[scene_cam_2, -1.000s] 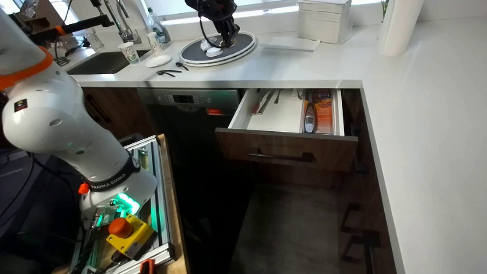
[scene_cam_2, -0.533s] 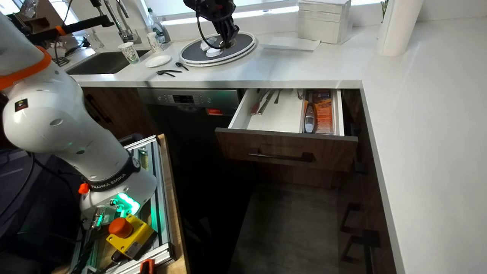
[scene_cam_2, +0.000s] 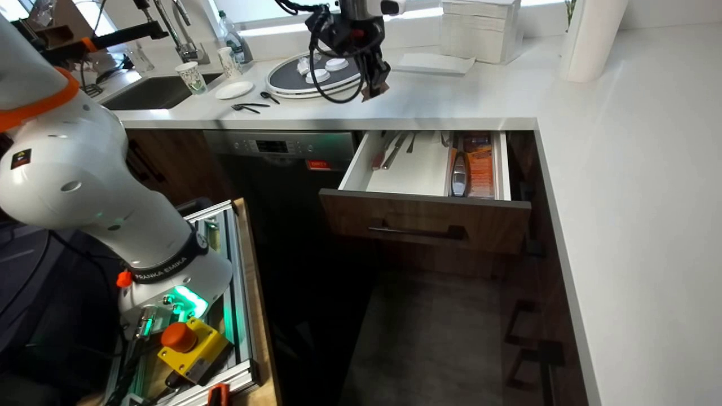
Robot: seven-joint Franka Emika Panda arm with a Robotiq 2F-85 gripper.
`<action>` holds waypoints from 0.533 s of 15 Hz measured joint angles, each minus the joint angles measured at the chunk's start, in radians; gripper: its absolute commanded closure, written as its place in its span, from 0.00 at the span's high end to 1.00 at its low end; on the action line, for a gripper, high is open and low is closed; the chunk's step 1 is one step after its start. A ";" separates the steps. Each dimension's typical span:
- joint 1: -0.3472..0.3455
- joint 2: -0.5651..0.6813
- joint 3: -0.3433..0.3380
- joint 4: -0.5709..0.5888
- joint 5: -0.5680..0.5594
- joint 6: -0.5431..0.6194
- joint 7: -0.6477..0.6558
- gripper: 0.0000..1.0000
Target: Put two sachets in the open drawer.
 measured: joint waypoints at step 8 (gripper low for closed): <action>-0.078 0.134 -0.085 -0.100 0.035 0.233 -0.057 0.02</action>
